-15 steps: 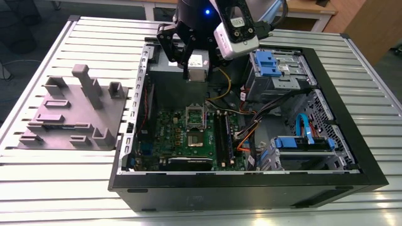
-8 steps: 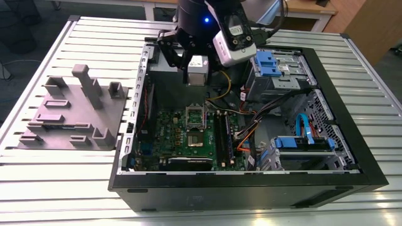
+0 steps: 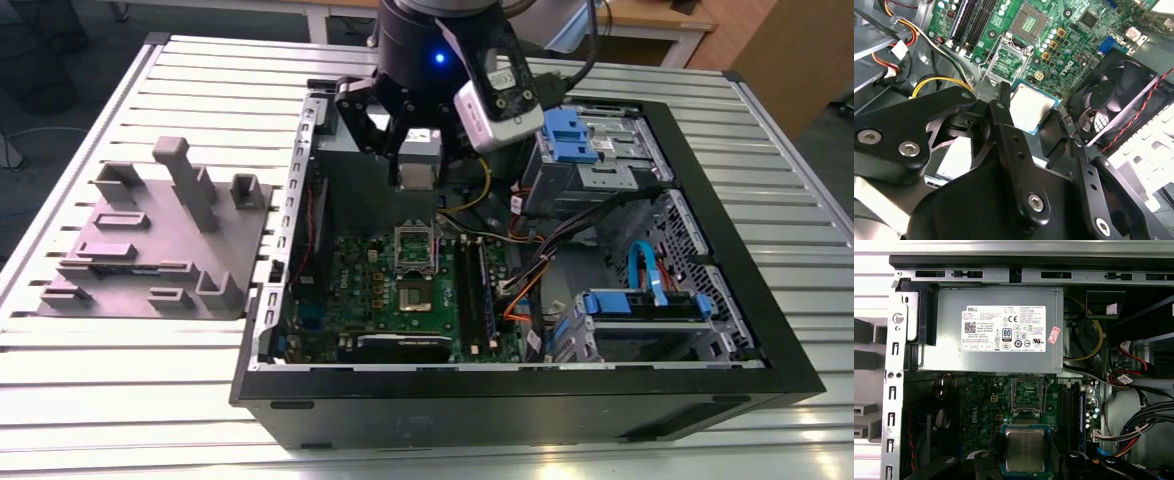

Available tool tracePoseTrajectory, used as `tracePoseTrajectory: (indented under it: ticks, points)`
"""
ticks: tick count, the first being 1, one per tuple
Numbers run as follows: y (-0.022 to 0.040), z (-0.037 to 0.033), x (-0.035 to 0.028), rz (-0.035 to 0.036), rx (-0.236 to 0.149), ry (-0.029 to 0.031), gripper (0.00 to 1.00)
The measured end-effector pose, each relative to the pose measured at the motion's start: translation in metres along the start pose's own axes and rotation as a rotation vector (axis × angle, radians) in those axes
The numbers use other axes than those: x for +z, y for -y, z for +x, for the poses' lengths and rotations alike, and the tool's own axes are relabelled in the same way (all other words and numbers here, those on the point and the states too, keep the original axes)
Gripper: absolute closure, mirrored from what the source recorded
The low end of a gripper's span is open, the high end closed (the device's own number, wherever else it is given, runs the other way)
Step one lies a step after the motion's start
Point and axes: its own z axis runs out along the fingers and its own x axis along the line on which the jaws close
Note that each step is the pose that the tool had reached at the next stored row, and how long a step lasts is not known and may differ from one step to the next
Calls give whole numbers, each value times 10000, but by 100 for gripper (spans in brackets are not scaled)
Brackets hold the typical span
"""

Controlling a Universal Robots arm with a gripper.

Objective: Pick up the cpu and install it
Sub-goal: 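Place the cpu into insertion slot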

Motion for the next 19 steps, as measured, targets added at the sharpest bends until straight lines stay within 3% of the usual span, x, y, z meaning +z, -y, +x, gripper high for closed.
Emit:
tracePoseTrajectory:
  ticks: [14, 19]
  points:
    - [3, 0, 22, -9, 0, 3, 53]
    - [78, -2, 64, -4, 0, 0, 53]
